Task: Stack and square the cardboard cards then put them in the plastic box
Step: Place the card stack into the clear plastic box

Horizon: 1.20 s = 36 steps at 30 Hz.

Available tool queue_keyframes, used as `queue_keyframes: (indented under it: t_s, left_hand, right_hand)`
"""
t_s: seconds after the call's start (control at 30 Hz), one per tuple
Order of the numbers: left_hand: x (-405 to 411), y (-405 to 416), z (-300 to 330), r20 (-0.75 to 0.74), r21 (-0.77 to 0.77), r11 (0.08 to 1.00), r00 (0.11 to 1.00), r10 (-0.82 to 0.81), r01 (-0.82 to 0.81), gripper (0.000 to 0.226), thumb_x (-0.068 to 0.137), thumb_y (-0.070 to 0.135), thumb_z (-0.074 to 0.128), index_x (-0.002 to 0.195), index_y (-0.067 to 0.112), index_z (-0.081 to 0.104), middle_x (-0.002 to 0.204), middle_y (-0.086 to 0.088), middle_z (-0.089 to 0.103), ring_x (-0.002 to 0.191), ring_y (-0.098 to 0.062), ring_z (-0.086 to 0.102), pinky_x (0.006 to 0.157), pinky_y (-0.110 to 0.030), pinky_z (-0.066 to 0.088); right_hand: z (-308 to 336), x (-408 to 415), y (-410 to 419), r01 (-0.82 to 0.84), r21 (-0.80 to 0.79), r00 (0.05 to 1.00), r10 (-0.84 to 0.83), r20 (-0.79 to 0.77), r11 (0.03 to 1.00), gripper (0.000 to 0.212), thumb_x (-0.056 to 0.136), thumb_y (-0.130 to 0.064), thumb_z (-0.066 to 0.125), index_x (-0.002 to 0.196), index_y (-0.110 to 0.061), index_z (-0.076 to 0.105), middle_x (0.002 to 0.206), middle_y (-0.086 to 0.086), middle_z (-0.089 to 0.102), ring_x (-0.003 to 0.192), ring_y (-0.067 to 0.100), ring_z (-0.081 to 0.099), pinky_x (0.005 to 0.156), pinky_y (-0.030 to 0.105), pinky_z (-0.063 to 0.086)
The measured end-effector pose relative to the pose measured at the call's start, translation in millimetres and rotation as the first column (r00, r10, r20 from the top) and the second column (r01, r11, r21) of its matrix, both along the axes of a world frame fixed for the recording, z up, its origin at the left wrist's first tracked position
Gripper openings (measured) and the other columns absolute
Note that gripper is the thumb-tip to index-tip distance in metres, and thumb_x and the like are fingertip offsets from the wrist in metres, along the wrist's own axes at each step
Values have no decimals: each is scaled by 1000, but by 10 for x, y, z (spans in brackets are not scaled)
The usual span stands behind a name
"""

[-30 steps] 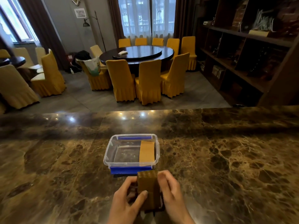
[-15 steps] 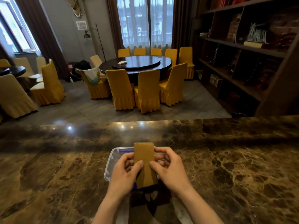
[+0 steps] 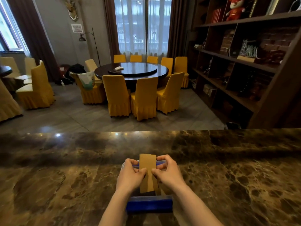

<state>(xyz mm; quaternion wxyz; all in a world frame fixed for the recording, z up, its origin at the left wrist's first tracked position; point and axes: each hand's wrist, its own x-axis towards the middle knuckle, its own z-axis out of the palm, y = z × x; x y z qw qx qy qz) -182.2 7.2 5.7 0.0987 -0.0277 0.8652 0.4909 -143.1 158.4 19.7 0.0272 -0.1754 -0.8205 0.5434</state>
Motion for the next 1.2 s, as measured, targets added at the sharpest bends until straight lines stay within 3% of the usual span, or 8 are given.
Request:
queue_keyframes:
  t_s: [0.2, 0.33, 0.4, 0.57, 0.7, 0.93, 1.07, 1.2]
  left_hand:
    - [-105, -10, -110, 20, -178, 981, 997, -71, 74, 37, 90, 38, 71, 112, 34, 41, 93, 11, 64, 76, -6, 66, 55, -20, 51]
    - [-106, 9, -100, 51, -285, 953, 994, -96, 106, 44, 90, 39, 67, 121, 31, 37, 83, 10, 61, 62, -5, 64, 43, -15, 41]
    - [-104, 17, -106, 78, -309, 943, 991, -105, 124, 50, 91, 37, 66, 129, 28, 36, 85, 10, 62, 66, -6, 66, 49, -18, 47]
    - [-98, 66, -107, 127, -368, 911, 981, -149, 186, 62, 95, 32, 61, 147, 20, 29, 111, -1, 70, 97, -18, 70, 89, -38, 62]
    - [-76, 115, -71, 169, -447, 868, 973, -156, 217, 79, 100, 36, 51, 159, 15, 4, 126, -6, 69, 108, -21, 70, 95, -38, 60]
    - [-68, 147, -96, 213, -473, 853, 968, -131, 219, 83, 101, 36, 46, 160, 12, -6, 139, -10, 62, 118, -25, 66, 102, -43, 56]
    - [-72, 158, -160, 200, -486, 847, 971, -132, 215, 83, 98, 37, 52, 160, 12, 3, 152, -11, 51, 126, -28, 62, 104, -44, 55]
    - [-34, 166, -172, 191, -498, 843, 974, -119, 201, 74, 95, 41, 56, 155, 15, 20, 148, -9, 53, 122, -28, 63, 103, -44, 55]
  right_hand:
    - [-131, -99, -30, -6, 57, 997, 1, 76, 998, 38, 86, -13, 78, 101, -37, 53, 84, -3, 70, 76, 9, 69, 64, 20, 58]
    - [-196, -131, -81, -22, 156, 993, 4, 115, 988, 39, 85, -16, 78, 106, -36, 52, 83, -5, 69, 77, 8, 67, 73, 26, 61]
    - [-215, -133, -98, -43, 181, 990, 18, 140, 982, 39, 85, -16, 77, 107, -35, 51, 86, -5, 69, 79, 9, 68, 77, 31, 62]
    - [-257, -116, -120, -62, 257, 984, 15, 179, 964, 40, 84, -19, 78, 108, -33, 49, 98, -5, 67, 86, 9, 66, 78, 30, 62]
    - [-277, -113, -163, -51, 305, 985, -3, 173, 951, 40, 84, -22, 78, 110, -32, 50, 106, -3, 66, 93, 12, 64, 78, 26, 59]
    - [-331, -82, -213, -10, 348, 991, -38, 132, 937, 36, 83, -26, 80, 110, -32, 57, 111, -6, 65, 102, 11, 61, 86, 25, 55]
    - [-348, -84, -224, 10, 403, 993, -57, 104, 915, 37, 81, -28, 82, 111, -31, 60, 117, -8, 58, 110, 9, 56, 83, 18, 46]
    - [-369, -85, -247, 13, 407, 993, -58, 98, 913, 36, 82, -27, 84, 114, -29, 67, 117, -8, 67, 109, 10, 62, 90, 24, 54]
